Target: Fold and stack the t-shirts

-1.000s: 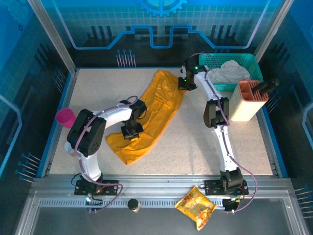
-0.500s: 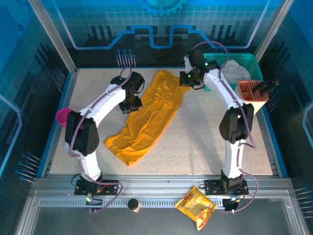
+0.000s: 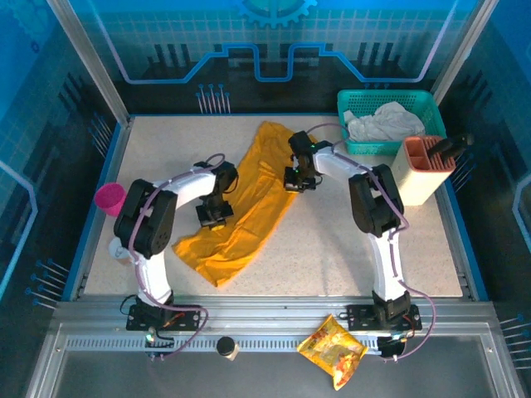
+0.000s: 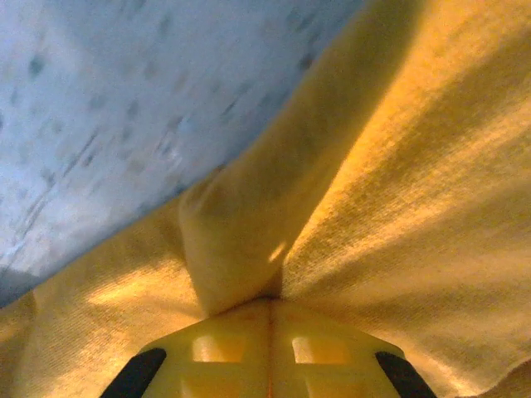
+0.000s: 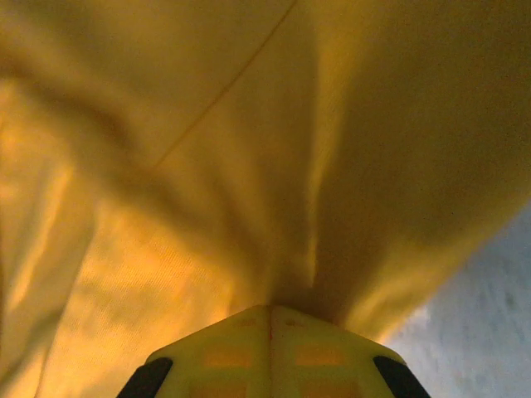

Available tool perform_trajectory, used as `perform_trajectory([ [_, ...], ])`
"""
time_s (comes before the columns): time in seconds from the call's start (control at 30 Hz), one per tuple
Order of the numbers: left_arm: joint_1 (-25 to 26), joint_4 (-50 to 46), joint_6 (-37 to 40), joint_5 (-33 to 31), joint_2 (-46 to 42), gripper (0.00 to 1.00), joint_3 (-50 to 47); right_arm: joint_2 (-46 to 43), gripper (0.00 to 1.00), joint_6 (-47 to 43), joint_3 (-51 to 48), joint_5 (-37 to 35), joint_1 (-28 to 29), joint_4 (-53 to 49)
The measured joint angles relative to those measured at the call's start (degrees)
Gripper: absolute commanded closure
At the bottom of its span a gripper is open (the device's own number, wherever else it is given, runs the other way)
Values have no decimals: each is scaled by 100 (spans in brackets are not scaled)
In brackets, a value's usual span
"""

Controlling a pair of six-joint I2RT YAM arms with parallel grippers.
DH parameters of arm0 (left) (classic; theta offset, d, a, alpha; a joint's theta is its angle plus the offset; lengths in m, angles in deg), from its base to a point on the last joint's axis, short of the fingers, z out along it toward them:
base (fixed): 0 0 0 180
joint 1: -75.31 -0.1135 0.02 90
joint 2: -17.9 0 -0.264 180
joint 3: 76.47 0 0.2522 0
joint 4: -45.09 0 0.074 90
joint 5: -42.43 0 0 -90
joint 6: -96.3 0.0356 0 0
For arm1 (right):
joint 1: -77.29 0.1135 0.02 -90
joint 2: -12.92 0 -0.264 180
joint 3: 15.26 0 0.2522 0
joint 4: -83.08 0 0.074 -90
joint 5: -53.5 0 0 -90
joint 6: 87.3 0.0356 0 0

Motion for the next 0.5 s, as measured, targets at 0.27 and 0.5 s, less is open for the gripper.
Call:
perform_trajectory([
  [0.27, 229, 273, -306, 214, -330, 92, -533, 708, 100, -13, 1224, -48, -120, -302],
  [0.5, 658, 780, -953, 876, -334, 93, -566, 1742, 100, -431, 3099, 20, -376, -1034],
])
